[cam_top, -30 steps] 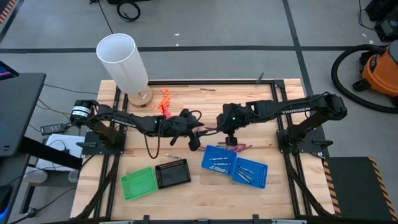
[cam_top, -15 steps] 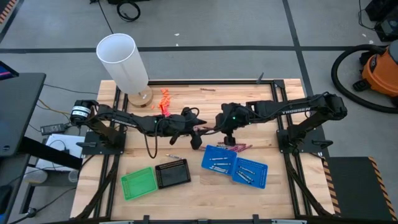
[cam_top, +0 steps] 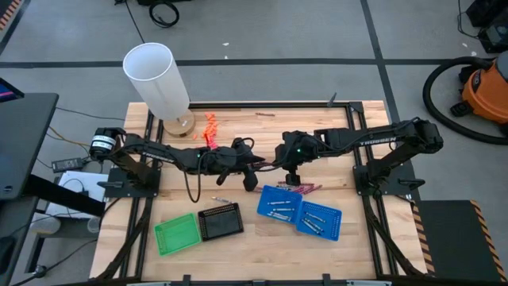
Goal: Sort crayons
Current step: Put the red crayon into the green bin
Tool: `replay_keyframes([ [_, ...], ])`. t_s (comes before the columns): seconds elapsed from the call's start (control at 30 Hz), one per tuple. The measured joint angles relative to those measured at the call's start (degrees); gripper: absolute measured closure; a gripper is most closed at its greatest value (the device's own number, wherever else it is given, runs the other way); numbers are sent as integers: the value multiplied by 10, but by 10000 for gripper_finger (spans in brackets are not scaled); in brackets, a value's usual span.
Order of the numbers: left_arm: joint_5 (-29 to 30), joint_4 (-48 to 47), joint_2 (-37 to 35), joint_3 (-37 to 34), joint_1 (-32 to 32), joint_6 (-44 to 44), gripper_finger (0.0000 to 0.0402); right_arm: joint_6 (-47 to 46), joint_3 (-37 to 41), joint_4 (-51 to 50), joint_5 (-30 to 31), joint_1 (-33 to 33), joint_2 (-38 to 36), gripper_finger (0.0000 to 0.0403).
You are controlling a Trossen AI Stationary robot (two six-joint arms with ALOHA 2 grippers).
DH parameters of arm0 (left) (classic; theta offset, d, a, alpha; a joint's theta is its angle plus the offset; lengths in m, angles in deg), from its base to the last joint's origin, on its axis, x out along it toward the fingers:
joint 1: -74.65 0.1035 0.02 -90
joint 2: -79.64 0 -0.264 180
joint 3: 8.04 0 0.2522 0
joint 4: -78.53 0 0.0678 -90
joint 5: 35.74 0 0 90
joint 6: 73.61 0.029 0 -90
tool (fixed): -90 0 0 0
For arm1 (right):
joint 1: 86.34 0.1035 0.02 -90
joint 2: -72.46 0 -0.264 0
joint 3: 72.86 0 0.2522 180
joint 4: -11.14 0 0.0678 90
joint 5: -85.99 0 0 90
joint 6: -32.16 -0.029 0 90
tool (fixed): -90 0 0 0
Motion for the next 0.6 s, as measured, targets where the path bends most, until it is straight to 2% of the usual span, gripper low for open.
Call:
replay_keyframes([
  [0.27,-20,0,0,0,0,-3,376,2,0,-2,0,0,0,362],
  [0.43,-21,-8,0,0,0,-2,371,0,0,0,3,0,0,338],
  [0.6,-27,-52,-4,0,0,-24,367,-2,0,-10,0,0,-1,296],
])
